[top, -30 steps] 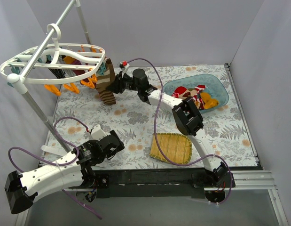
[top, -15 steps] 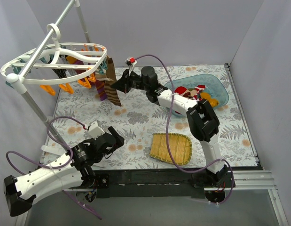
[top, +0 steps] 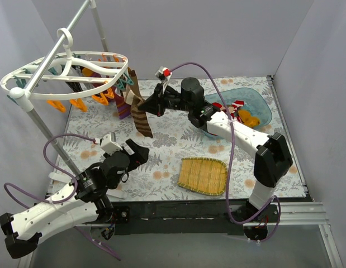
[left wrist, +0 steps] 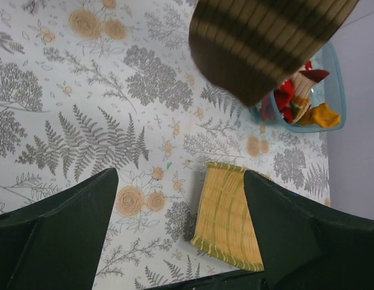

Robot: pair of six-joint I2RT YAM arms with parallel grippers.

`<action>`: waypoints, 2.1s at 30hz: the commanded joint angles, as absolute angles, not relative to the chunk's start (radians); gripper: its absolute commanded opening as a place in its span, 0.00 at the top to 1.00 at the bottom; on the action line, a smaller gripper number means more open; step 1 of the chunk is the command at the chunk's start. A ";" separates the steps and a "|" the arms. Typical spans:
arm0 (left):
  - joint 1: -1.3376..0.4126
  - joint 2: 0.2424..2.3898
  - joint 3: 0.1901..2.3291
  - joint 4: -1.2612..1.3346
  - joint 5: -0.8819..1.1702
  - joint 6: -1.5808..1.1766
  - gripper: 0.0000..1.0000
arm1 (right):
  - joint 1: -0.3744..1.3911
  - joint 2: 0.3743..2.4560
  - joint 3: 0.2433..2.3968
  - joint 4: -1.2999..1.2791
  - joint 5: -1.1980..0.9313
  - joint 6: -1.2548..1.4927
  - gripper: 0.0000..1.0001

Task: Remove the socks clipped to the hanger
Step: Remove the sock from the hanger.

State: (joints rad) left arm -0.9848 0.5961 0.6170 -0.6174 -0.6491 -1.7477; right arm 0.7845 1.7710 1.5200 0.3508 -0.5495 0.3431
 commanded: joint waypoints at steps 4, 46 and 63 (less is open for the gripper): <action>-0.986 0.534 0.650 -0.517 -0.723 -1.577 0.14 | 0.818 1.605 1.418 0.232 -0.569 0.302 0.99; -0.986 0.584 0.683 -0.396 -0.793 -1.385 0.14 | 1.037 1.707 1.651 0.018 -0.330 0.515 0.99; -0.986 0.635 0.689 -0.423 -0.828 -1.445 0.73 | 1.095 1.675 1.588 0.058 -0.226 0.560 0.99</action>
